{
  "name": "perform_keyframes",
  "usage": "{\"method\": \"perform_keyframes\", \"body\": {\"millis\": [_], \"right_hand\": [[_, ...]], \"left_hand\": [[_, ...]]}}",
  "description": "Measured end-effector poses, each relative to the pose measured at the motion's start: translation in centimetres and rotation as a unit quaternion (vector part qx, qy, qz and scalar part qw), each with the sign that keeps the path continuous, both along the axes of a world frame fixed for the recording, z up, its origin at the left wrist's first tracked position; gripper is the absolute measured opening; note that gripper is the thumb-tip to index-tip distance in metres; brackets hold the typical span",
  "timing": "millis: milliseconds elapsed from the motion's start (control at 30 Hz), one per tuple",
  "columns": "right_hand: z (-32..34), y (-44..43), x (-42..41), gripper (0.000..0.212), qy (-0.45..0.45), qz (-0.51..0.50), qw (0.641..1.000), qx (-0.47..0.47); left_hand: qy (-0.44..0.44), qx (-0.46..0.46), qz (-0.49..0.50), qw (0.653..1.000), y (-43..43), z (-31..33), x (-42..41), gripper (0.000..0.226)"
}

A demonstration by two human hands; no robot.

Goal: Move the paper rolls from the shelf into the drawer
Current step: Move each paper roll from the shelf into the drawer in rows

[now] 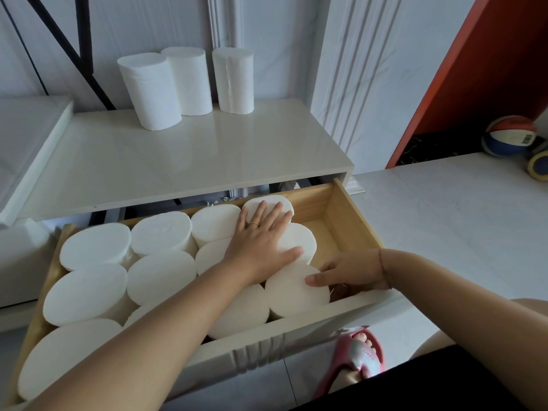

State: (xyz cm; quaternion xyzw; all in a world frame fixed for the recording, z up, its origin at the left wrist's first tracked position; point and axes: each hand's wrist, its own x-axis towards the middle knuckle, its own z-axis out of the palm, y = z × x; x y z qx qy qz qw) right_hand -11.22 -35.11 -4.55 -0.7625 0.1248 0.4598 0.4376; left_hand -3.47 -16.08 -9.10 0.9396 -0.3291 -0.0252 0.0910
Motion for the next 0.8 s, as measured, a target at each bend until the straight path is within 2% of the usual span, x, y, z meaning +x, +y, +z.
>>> {"method": "perform_keyframes", "body": {"millis": [67,133,200,333,467,567,633,700,767,800], "right_hand": [[-0.2,0.0,0.0,0.048,-0.006,-0.028,1.000,0.014],[-0.5,0.2,0.2,0.055,-0.047,-0.063,0.997,0.015],[-0.7,0.7,0.5,0.059,-0.092,-0.108,0.988,0.057],[-1.0,1.9,0.7,0.041,-0.120,-0.094,0.974,0.164],[-0.7,2.6,1.1,0.028,-0.092,-0.095,0.969,0.207],[-0.8,2.6,1.2,0.027,-0.082,-0.111,0.968,0.211],[-1.1,3.2,1.1,0.037,-0.084,-0.147,0.968,0.187],[-1.6,4.0,1.1,0.061,-0.108,-0.183,0.970,0.119],[-1.9,4.5,0.9,0.080,-0.124,-0.175,0.974,0.068],[-2.0,4.5,0.8,0.084,-0.120,-0.171,0.976,0.067]], "left_hand": [[-0.006,-0.002,-0.010,1.000,1.1,0.0,0.4,0.072],[-0.012,0.004,-0.021,1.000,2.3,0.0,0.7,0.071],[-0.017,0.010,-0.024,1.000,3.3,0.0,0.8,0.073],[-0.011,0.002,-0.014,1.000,4.3,-0.1,0.9,0.078],[-0.015,0.003,-0.015,1.000,4.6,-0.2,0.9,0.080],[-0.024,0.006,-0.015,1.000,4.6,-0.2,0.9,0.076],[-0.026,0.009,-0.015,1.000,4.6,-0.3,1.0,0.071],[-0.025,0.009,-0.009,1.000,5.0,-0.3,1.1,0.067],[-0.027,0.012,-0.005,1.000,5.5,-0.3,1.3,0.066],[-0.029,0.016,-0.006,0.999,5.8,-0.2,1.4,0.067]]}}
